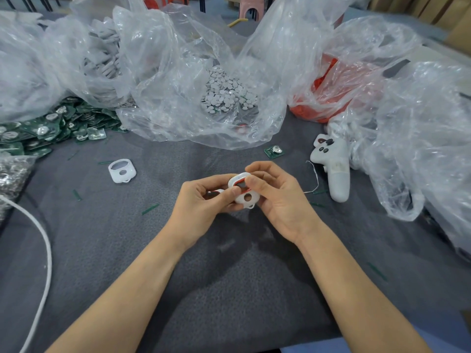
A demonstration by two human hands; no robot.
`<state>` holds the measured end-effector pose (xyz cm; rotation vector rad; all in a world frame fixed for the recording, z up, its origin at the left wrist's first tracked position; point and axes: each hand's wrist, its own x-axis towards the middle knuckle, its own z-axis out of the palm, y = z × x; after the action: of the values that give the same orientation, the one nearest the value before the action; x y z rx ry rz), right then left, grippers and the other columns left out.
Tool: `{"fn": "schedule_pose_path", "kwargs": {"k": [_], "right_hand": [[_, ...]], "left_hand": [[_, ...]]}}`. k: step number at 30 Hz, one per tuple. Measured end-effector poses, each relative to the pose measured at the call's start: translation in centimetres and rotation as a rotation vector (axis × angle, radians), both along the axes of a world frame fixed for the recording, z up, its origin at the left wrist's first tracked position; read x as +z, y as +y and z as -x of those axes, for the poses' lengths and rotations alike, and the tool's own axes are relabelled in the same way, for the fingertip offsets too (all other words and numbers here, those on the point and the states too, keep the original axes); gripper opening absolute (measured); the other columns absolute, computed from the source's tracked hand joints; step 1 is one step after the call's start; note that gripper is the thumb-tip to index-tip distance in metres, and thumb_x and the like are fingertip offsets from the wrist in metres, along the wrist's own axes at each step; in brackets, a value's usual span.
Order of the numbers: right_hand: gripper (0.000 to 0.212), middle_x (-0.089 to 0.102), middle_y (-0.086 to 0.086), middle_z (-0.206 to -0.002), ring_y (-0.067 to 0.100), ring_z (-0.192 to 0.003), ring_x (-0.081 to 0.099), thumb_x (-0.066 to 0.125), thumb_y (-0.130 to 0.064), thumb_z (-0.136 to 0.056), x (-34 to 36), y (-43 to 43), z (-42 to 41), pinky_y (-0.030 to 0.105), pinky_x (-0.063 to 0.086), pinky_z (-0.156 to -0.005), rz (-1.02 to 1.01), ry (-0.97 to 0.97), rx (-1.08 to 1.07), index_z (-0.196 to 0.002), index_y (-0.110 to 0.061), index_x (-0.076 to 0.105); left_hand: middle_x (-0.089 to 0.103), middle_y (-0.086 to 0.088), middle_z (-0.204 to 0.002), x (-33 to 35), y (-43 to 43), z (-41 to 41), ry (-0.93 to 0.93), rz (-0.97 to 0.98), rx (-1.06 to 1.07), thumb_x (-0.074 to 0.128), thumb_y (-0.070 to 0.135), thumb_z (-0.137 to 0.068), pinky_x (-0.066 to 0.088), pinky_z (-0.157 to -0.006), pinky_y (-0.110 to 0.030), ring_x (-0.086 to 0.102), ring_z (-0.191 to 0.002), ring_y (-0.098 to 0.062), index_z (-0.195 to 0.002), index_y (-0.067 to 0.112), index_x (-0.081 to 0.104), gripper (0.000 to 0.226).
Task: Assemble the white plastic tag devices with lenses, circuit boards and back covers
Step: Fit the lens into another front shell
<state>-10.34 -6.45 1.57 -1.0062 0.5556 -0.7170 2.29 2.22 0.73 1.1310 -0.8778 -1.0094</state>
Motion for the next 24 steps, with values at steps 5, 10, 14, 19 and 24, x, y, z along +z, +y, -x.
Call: {"fn": "schedule_pose_path", "kwargs": {"k": [5, 10, 14, 19, 24], "right_hand": [[0.016, 0.069, 0.01, -0.08, 0.017, -0.072, 0.066, 0.065, -0.01, -0.068, 0.4, -0.2, 0.4, 0.027, 0.056, -0.071, -0.05, 0.059, 0.046, -0.082, -0.003, 0.061], [0.014, 0.069, 0.01, -0.076, 0.016, -0.068, 0.066, 0.066, -0.009, -0.068, 0.2, -0.3, 0.5, 0.026, 0.057, -0.067, -0.007, 0.065, 0.043, -0.077, -0.002, 0.059], [0.015, 0.068, 0.009, -0.076, 0.016, -0.069, 0.065, 0.067, -0.013, -0.068, 0.0, -0.2, 0.5, 0.028, 0.056, -0.067, 0.065, 0.084, 0.022, -0.078, -0.003, 0.06], [0.009, 0.068, 0.005, -0.078, 0.015, -0.077, 0.063, 0.071, -0.009, -0.079, -0.4, -0.1, 0.5, 0.033, 0.053, -0.075, 0.339, 0.257, -0.044, -0.081, -0.008, 0.062], [0.011, 0.068, -0.006, -0.074, 0.004, -0.07, 0.063, 0.071, -0.01, -0.084, -0.9, 0.2, 0.0, 0.018, 0.051, -0.068, 0.591, 0.395, -0.155, -0.08, -0.013, 0.062]], "left_hand": [[0.075, -0.003, -0.091, -0.1, 0.0, -0.2, -0.011, -0.007, -0.038, 0.065, 0.018, -0.077, 0.056, -0.071, -0.021, 0.071, -0.087, -0.016, -0.098, 0.015, 0.072, 0.023], [0.075, -0.006, -0.093, -0.2, 0.0, -0.3, 0.023, -0.004, -0.069, 0.063, 0.015, -0.078, 0.057, -0.073, -0.024, 0.071, -0.089, -0.019, -0.096, 0.019, 0.075, 0.022], [0.074, -0.005, -0.091, -0.4, -0.1, -0.3, -0.001, -0.006, -0.07, 0.064, 0.015, -0.077, 0.057, -0.073, -0.025, 0.071, -0.087, -0.017, -0.099, 0.014, 0.072, 0.023], [0.073, 0.001, -0.081, -0.4, -0.2, -0.1, -0.1, -0.003, -0.054, 0.07, 0.014, -0.074, 0.055, -0.069, -0.019, 0.069, -0.077, -0.01, -0.096, 0.008, 0.07, 0.023], [0.073, -0.001, -0.079, -0.8, -0.3, 0.0, -0.184, -0.022, 0.011, 0.067, 0.0, -0.084, 0.055, -0.067, -0.019, 0.07, -0.075, -0.01, -0.094, 0.007, 0.07, 0.013]]}}
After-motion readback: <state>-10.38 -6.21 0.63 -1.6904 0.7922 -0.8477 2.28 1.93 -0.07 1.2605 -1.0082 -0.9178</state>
